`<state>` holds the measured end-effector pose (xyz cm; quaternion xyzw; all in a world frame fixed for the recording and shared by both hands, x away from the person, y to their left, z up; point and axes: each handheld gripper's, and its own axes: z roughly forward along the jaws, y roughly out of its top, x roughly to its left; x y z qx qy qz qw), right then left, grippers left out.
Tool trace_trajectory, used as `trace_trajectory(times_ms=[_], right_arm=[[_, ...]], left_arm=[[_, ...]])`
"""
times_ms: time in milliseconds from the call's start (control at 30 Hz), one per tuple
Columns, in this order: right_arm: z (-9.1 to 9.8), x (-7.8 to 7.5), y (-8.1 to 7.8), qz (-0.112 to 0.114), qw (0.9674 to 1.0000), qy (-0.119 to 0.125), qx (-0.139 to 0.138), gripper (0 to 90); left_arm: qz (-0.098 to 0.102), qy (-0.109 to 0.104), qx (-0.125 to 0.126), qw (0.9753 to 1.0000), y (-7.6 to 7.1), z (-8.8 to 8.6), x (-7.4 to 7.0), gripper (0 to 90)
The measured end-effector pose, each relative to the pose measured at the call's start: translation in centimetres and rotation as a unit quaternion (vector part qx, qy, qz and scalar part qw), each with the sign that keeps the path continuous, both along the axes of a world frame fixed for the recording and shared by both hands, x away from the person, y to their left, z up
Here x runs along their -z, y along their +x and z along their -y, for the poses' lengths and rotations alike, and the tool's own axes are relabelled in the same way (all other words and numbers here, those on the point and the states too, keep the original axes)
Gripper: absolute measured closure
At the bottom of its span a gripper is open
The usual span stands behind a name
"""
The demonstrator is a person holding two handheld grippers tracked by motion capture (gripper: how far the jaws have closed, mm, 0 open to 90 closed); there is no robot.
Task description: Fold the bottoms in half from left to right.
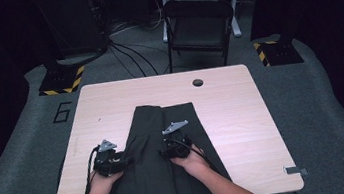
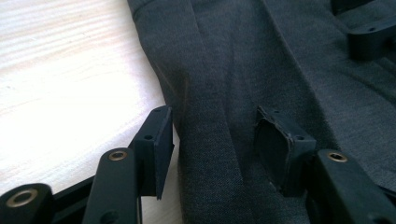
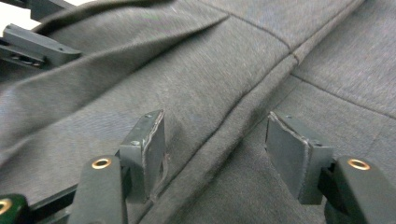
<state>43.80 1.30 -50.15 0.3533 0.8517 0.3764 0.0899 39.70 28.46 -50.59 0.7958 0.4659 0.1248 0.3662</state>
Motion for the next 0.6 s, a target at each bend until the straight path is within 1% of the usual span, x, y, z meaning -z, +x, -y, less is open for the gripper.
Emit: trace_trajectory(times_ms=[33,67,100,133,167,200,233,300,333,367,400,433,467,500,533,567,600], right_arm=[[-0.11,0.19,0.1,-0.002,1.0,-0.002,0.004,36.9],[-0.17,0.39,0.23,-0.001,1.0,-0.004,0.002,36.8],[-0.29,0.54,0.17,-0.008,0.9999,-0.003,0.009,36.9],[-0.26,0.67,0.32,-0.004,1.0,-0.006,0.004,37.0],[-0.38,0.77,0.31,-0.009,0.9999,-0.003,0.008,37.3],[-0.41,0.85,0.33,-0.009,0.9999,-0.003,0.007,38.5],[-0.56,0.9,0.2,-0.02,0.9997,0.002,0.012,40.2],[-0.56,1.02,0.31,-0.014,0.9999,0.004,0.001,44.8],[-0.68,1.02,0.22,-0.016,0.9999,0.007,0.001,47.3],[-0.77,0.99,0.04,-0.02,0.9998,0.008,0.001,49.6],[-0.76,0.96,0.05,-0.007,0.9999,0.006,-0.005,52.2],[-0.82,0.87,-0.04,-0.006,0.9999,0.008,-0.004,55.2],[-0.88,0.81,-0.17,-0.008,0.9999,0.011,0.001,57.6],[-0.88,0.74,-0.2,-0.002,0.9999,0.012,-0.001,60.2],[-0.81,0.63,-0.15,0.007,0.9999,0.008,-0.007,63.1],[-0.85,0.54,-0.24,0.01,0.9999,0.009,-0.006,65.8],[-0.83,0.45,-0.25,0.019,0.9997,0.005,-0.012,68.6]], left_arm=[[0.001,0.002,-0.001,1.0,0.01,0.08,0.1,49.2],[-0.004,0.006,0.004,1.0,0.02,0.04,0.08,50.8],[-0.003,0.007,0.004,1.0,0.02,0.09,0.15,52.2],[-0.001,0.003,0.001,1.0,-0.02,0.19,0.27,54.3],[-0.003,0.004,0.003,1.0,-0.04,0.21,0.25,56.5],[0.0,0.009,0.006,0.9999,-0.04,0.2,0.24,59.1],[0.001,0.009,0.006,0.9999,-0.06,0.21,0.22,61.6],[-0.003,0.011,0.005,0.9999,-0.15,0.19,0.06,66.1],[-0.001,0.012,0.007,0.9999,-0.14,0.15,0.02,68.2],[0.005,0.01,-0.001,0.9999,-0.2,0.2,0.01,69.7],[0.006,0.014,0.003,0.9999,-0.19,0.12,-0.08,71.6],[0.004,0.015,0.002,0.9999,-0.22,0.1,-0.19,73.1],[0.008,0.014,0.001,0.9999,-0.24,0.14,-0.2,74.6],[0.009,0.015,0.002,0.9998,-0.3,0.19,-0.28,76.6],[0.014,0.019,0.003,0.9997,-0.33,0.25,-0.31,78.6],[0.018,0.024,0.006,0.9995,-0.37,0.27,-0.38,79.9],[0.019,0.023,0.007,0.9995,-0.41,0.34,-0.47,81.3]])
